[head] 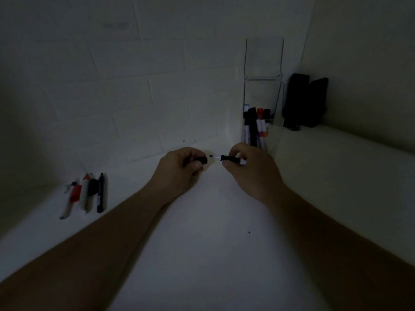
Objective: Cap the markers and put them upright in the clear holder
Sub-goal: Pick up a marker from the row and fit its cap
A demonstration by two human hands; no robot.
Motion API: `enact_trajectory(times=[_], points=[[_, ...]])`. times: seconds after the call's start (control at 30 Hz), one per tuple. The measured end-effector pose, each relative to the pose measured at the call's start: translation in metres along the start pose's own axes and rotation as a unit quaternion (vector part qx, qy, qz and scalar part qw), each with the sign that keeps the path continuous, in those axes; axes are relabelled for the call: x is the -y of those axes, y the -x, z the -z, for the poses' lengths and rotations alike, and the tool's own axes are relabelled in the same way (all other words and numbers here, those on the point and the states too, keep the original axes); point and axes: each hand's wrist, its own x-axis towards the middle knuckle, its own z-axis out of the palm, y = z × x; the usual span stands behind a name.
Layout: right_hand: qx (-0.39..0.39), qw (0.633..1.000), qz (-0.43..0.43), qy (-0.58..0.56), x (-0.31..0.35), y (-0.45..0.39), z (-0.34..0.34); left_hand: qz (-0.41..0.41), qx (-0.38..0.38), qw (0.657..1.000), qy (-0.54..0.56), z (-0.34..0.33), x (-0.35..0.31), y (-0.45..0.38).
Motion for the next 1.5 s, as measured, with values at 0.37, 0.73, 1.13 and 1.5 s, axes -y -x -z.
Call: enact_trajectory(times=[0.37,0.73,1.13,1.5], points=[[-0.004,0.993,0.055,0.106,0.001,0.004,-0.001,-0.030,0.016,0.998,-0.045,0.001,0.000,0.001],[-0.008,0.979,0.105,0.177,0.009,0.007,0.010,-0.059,0.005,0.993,-0.099,0.001,-0.005,0.005],[0.006,1.000,0.016,0.022,0.009,0.001,0.015,-0.020,0.033,0.998,-0.045,0.000,-0.007,0.006],[0.010,1.000,0.012,0.022,0.011,0.003,0.017,0.036,0.021,0.991,0.128,0.005,-0.003,0.005]])
